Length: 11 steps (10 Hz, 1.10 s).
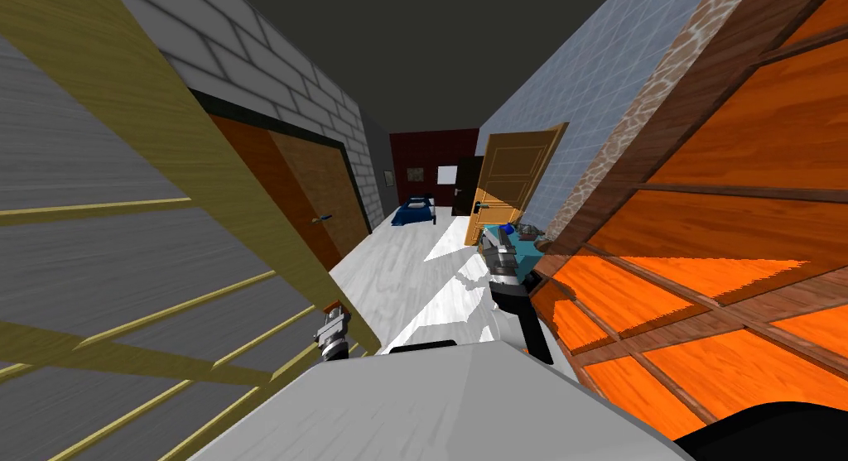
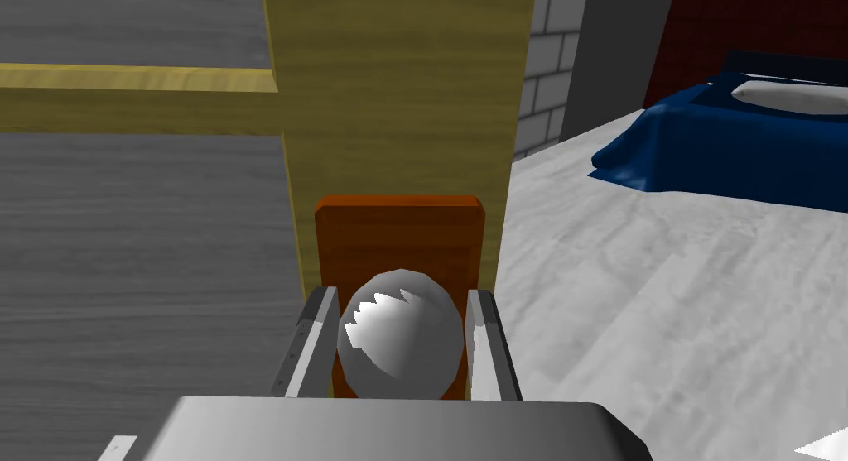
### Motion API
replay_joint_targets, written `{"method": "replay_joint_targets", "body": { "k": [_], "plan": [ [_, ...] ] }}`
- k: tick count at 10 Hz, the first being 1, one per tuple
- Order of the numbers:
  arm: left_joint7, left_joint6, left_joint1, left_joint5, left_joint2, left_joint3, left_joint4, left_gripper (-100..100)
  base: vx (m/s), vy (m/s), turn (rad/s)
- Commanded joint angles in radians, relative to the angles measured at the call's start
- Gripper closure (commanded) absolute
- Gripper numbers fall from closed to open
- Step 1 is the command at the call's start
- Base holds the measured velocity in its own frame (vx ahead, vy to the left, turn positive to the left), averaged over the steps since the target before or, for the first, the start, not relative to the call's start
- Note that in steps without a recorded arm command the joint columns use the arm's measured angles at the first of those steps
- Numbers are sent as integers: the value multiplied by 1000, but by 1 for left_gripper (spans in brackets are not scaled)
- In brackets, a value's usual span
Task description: Push the door open
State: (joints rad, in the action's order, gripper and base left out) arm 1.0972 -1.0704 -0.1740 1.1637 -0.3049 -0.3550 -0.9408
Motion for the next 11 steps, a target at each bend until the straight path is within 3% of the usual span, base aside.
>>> {"method": "replay_joint_targets", "body": {
  "k": [1,11],
  "plan": [
    [-19,-4,-14,9,3,31,-15,100,68,36,-51],
    [-106,-10,-46,48,84,176,-39,100,102,48,-41]
  ]
}}
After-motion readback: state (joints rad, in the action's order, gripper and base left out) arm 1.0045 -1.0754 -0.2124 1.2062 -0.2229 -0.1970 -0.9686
